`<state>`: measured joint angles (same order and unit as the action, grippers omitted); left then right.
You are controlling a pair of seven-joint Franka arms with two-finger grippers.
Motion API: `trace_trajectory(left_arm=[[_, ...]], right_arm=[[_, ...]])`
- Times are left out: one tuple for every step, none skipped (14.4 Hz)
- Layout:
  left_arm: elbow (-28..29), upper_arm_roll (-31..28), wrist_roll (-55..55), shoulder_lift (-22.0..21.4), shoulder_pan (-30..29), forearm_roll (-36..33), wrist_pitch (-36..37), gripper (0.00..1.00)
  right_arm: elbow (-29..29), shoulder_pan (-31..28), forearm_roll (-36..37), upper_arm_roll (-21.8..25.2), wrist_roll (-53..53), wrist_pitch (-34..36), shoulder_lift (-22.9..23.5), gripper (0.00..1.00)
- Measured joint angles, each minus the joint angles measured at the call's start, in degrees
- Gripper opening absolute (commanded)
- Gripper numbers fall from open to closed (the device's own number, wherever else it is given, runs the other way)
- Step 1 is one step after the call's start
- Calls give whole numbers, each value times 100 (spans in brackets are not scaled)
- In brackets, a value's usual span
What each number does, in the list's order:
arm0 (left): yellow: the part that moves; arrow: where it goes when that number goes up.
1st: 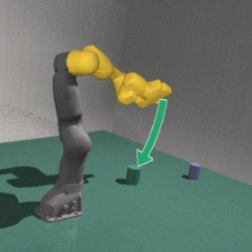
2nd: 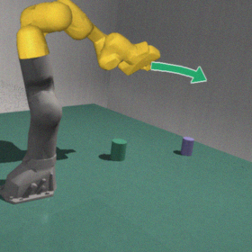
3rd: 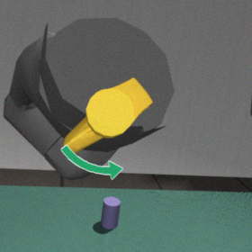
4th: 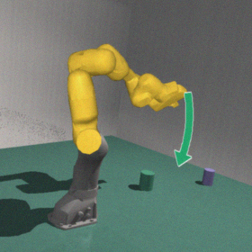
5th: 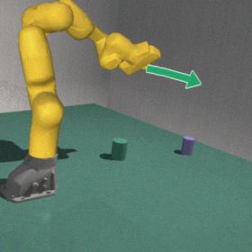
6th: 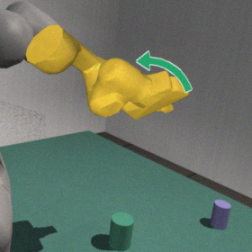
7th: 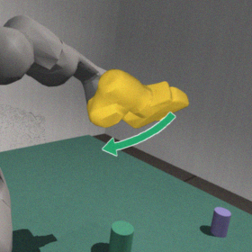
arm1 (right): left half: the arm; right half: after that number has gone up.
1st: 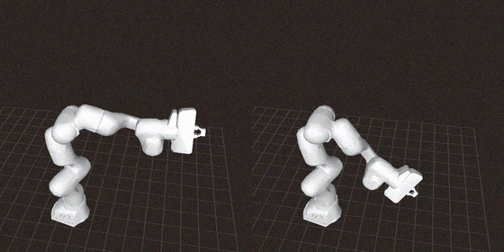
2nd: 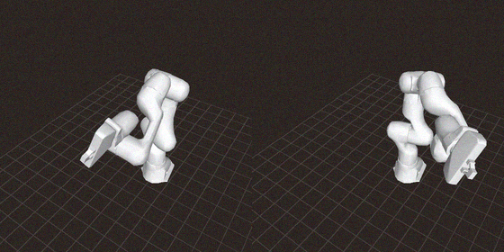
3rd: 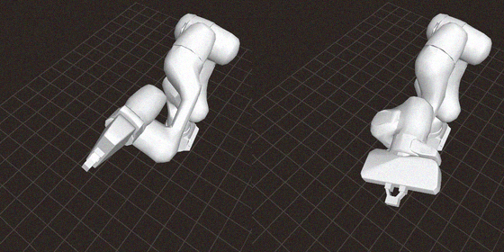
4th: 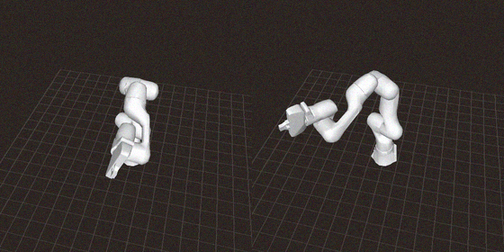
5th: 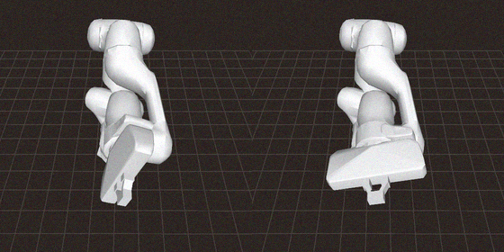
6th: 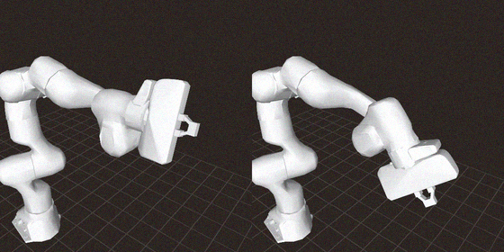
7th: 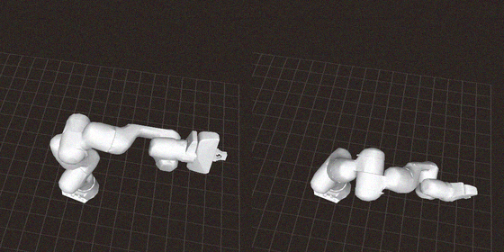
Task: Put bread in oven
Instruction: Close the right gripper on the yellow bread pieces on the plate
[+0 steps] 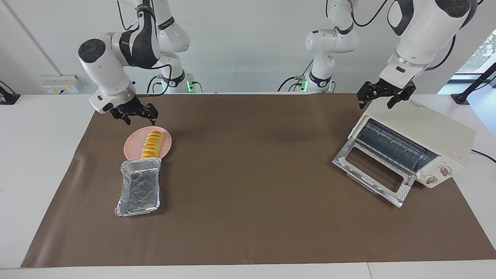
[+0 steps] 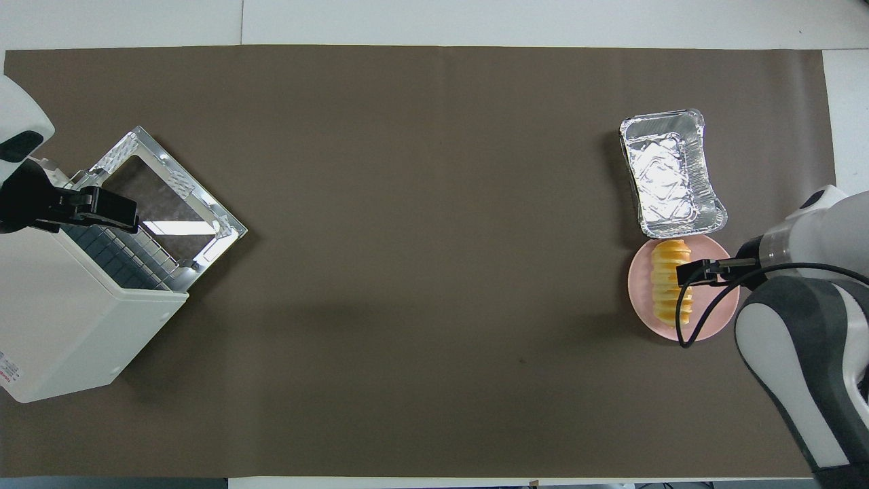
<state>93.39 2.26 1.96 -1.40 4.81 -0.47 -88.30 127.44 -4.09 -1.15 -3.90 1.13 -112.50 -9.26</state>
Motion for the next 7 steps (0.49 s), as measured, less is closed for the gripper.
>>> trace_trajectory(left_arm=[[0,0,0,0,0,0,0,100],[0,0,0,0,0,0,0,100],[0,0,0,0,0,0,0,100],[0,0,0,0,0,0,0,100],[0,0,0,0,0,0,0,100],[0,0,0,0,0,0,0,100],[0,0,0,0,0,0,0,100]], right_arm=[[165,107,0,-11,-39,-221,19,100],[363,166,0,-19,-71,-530,35,100],[582,174,0,-25,-75,-872,62,100],[763,164,0,-20,-75,-1162,112,100],[894,151,0,-14,-75,-1367,178,100],[958,134,0,-5,-75,-1477,244,100],[973,96,0,-1,-75,-1515,298,100]])
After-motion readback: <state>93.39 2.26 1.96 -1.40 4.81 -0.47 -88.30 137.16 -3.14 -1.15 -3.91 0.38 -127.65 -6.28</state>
